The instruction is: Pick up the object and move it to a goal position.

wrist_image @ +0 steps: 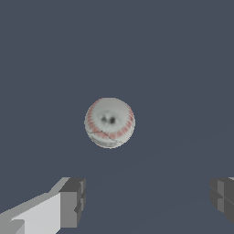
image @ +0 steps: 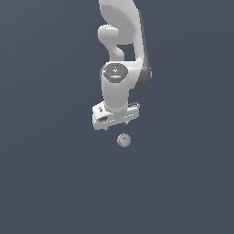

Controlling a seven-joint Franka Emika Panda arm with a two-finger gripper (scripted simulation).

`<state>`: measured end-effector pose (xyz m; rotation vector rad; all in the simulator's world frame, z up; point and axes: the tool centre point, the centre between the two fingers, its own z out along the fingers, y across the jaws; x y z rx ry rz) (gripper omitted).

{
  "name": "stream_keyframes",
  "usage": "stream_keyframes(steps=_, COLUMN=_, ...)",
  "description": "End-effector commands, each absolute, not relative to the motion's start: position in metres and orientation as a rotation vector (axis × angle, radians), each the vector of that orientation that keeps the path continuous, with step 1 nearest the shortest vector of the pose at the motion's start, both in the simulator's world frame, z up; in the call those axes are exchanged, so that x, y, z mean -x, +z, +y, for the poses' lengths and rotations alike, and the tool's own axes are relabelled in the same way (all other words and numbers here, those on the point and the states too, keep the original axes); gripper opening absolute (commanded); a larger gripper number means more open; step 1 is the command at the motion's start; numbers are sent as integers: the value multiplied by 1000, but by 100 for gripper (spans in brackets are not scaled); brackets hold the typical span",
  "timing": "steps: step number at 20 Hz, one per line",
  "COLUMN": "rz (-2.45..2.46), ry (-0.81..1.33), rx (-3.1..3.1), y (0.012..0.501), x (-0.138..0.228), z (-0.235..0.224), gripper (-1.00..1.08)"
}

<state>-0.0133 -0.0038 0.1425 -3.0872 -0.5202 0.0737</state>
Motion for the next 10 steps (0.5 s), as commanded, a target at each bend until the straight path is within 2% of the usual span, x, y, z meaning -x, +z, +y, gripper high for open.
stream_keyframes(steps=1, rz=-640, ry=70, rx=3066, y=139, x=12, z=-1, gripper=100)
stream_keyframes(steps=10, rz=-1060, ry=55, rx=2952, y=126, x=5, z=9, gripper=100)
